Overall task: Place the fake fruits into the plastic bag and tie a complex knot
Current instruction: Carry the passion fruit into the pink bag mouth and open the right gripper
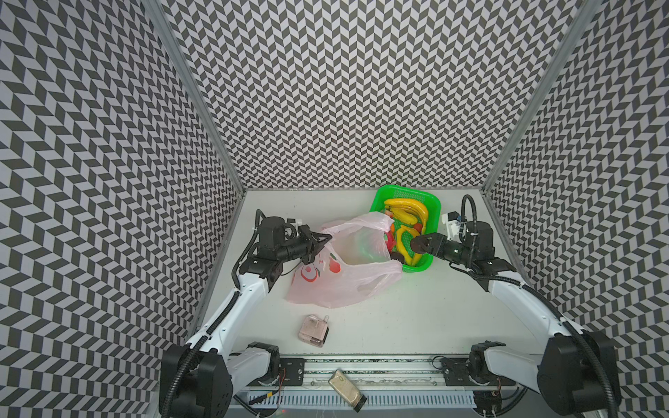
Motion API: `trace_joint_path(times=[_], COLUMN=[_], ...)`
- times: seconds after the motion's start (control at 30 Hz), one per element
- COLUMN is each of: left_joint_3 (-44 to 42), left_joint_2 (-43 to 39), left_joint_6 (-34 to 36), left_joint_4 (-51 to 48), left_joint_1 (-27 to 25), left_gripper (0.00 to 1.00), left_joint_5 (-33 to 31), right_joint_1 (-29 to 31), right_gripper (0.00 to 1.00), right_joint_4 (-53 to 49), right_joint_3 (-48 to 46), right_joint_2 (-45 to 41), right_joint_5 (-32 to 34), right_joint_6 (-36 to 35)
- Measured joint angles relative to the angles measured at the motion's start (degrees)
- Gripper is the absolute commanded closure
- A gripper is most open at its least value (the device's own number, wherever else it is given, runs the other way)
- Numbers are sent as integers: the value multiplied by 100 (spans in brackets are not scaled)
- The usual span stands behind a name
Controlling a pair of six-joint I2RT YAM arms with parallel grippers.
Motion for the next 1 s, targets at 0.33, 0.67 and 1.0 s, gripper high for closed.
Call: trace_joint_path(times=[0.33,0.67,1.0], left_joint_3=[-4,-4,-4], left_joint_2=[4,22,22], left_joint_6=[-2,0,-4], left_joint_4=[7,7,7], left_joint_1=[0,-2,-39], left_gripper=[100,100,100], left_joint_5=[0,-7,-68], right_joint_1=[0,774,2079], right_gripper=[58,58,57], right_joint_4=[260,697,1670], right_joint_3=[105,-345,-116], right_joint_2=[177,-205,433], right_joint_5=[-750,-1051,-780], right_joint_6=[321,975,1585])
